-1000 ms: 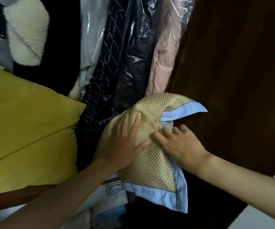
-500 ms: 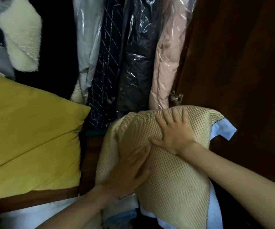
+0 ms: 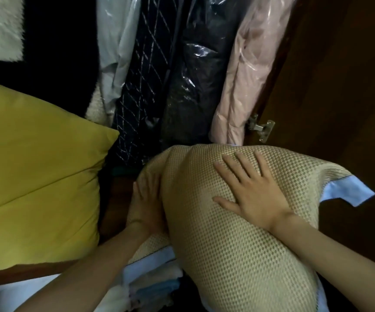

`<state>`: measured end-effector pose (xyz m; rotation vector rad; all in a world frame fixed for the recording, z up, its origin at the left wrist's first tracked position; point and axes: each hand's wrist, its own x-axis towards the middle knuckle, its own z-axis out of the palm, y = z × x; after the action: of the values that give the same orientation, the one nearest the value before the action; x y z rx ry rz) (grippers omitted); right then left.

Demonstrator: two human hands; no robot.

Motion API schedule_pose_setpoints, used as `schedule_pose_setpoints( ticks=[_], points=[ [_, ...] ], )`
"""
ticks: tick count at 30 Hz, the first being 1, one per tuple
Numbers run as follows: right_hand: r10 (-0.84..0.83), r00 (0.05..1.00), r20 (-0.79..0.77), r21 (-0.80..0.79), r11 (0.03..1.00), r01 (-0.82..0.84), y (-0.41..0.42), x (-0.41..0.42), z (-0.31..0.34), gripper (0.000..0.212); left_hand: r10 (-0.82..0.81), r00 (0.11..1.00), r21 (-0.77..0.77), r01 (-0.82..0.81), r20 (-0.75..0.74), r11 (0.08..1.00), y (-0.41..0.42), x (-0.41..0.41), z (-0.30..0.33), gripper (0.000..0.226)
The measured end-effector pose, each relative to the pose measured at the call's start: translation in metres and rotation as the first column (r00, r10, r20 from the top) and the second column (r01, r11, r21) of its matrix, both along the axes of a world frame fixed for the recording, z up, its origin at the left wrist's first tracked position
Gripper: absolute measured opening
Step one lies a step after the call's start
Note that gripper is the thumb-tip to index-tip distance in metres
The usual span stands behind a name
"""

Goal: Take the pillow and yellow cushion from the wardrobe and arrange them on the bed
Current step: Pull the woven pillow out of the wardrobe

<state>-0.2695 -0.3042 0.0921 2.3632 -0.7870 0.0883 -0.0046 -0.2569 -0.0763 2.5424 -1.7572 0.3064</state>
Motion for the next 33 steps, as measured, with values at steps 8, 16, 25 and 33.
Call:
schedule_pose_setpoints(
  ticks=[8,16,25,33],
  points=[
    [-0.012,0.998,-0.068,0.128,0.992,0.021,0.060,0.019,-0.067,0.086,-0.181,0.818,-0.330,-0.011,-0.546,0.944,-0.018,0.017,-0.024,0.102],
    [-0.366,0.923,-0.120,0.048,0.926,0.374,0.069,0.035,-0.082,0.095,-0.183,0.966,-0.043,0.178,-0.183,0.983,-0.021,0.029,-0.024,0.124],
    [-0.409,0.912,0.033,-0.001,0.913,0.409,0.057,0.018,-0.091,0.072,-0.381,0.924,-0.020,0.381,-0.033,0.925,0.017,0.048,-0.031,0.112],
    [-0.389,0.911,0.139,0.010,0.920,0.392,0.064,0.013,-0.082,0.051,-0.577,0.811,-0.221,0.582,0.093,0.782,0.029,0.061,-0.017,0.067]
  ],
)
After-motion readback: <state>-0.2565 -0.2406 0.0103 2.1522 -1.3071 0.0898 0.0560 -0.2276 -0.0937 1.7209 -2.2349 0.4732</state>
